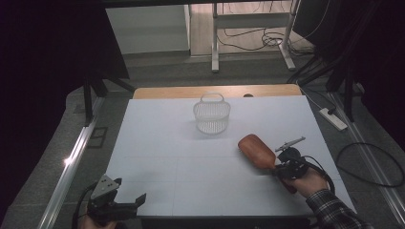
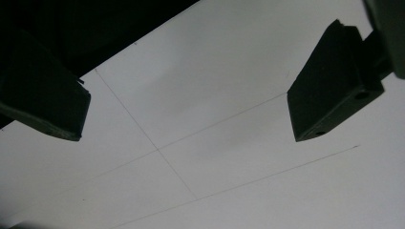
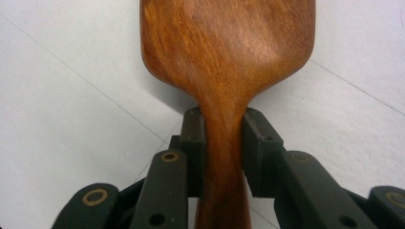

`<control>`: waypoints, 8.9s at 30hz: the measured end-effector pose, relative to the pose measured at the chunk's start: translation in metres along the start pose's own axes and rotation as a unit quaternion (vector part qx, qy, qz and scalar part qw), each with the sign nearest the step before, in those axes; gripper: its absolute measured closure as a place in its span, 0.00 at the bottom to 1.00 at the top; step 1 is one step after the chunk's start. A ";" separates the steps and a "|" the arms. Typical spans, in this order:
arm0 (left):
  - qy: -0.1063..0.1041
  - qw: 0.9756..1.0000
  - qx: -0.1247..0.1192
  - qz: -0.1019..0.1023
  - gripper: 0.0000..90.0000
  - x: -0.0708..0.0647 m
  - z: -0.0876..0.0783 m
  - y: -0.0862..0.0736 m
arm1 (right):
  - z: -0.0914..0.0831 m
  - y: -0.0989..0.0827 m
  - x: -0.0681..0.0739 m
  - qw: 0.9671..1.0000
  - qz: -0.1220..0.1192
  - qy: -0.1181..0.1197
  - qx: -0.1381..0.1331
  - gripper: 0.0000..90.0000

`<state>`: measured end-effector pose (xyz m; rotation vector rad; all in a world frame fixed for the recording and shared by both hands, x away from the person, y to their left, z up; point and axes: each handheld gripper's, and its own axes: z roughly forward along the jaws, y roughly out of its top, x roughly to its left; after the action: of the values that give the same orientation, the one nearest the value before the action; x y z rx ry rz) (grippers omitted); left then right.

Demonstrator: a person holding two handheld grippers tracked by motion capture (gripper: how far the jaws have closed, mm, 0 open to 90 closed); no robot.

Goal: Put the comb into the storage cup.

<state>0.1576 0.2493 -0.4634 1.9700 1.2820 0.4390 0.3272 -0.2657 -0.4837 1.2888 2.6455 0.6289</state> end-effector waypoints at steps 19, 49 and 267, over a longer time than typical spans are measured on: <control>-0.030 0.999 -0.018 0.007 0.01 0.001 0.003 0.005 | -0.017 0.001 0.001 0.998 -0.001 0.013 -0.055 0.81; -0.085 0.995 -0.061 -0.009 0.00 0.007 0.023 0.059 | -0.051 0.006 0.011 0.982 -0.019 0.027 -0.187 0.81; -0.295 0.952 -0.051 -0.070 0.59 0.000 0.116 0.194 | -0.043 -0.005 0.041 0.977 -0.092 0.085 -0.175 0.00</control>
<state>0.3547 0.1588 -0.3992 1.7219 0.9758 -0.1515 0.2847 -0.2500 -0.4443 0.9181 2.5813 1.1546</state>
